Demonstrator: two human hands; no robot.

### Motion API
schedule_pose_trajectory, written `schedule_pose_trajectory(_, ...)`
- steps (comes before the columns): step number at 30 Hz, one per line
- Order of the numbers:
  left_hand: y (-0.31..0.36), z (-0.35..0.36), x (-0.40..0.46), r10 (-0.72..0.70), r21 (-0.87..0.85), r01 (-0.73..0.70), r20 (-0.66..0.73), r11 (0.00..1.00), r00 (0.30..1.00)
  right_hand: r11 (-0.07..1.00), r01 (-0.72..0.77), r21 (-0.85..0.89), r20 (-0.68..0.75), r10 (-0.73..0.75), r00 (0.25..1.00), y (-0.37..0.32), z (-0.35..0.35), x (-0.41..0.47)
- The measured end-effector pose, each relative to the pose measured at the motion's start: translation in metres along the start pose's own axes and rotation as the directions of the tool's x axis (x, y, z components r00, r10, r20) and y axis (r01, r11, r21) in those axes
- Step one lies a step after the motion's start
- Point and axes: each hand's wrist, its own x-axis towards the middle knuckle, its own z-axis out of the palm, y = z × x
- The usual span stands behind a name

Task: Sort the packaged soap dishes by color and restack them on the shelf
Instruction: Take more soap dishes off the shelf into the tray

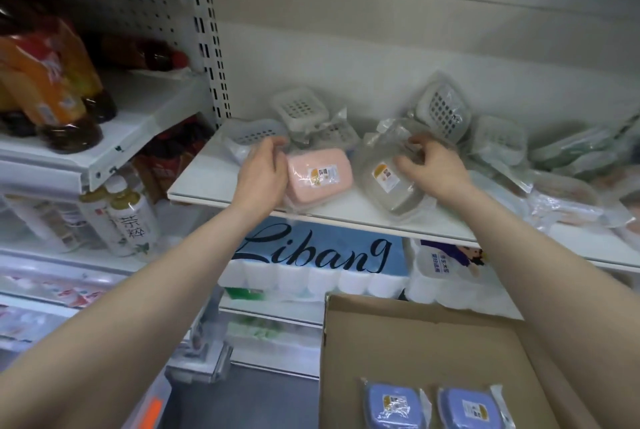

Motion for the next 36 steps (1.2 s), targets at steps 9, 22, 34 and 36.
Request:
schedule_pose_trajectory(9,0.005,0.025,-0.005,0.177,0.511,-0.269,0.222,0.817,0.959,0.694,0.102,-0.713,-0.115,-0.259,0.959,-0.004,0.027,-0.021)
schedule_pose_trajectory(22,0.016,0.04,-0.067,0.241,0.503,-0.207,-0.003,0.839,0.971,0.816,0.215,-0.536,-0.043,-0.281,0.959,0.019,0.009,-0.078)
schedule_pose_trajectory(34,0.027,0.123,-0.251,0.275,0.354,-0.278,0.06,0.893,0.96,0.837,0.301,-0.458,-0.069,-0.371,0.926,0.177,0.003,-0.245)
schedule_pose_trajectory(36,0.019,0.146,-0.29,0.188,0.347,-0.247,0.195,0.905,0.963,0.861,0.24,-0.448,0.07,-0.234,0.97,0.215,0.016,-0.274)
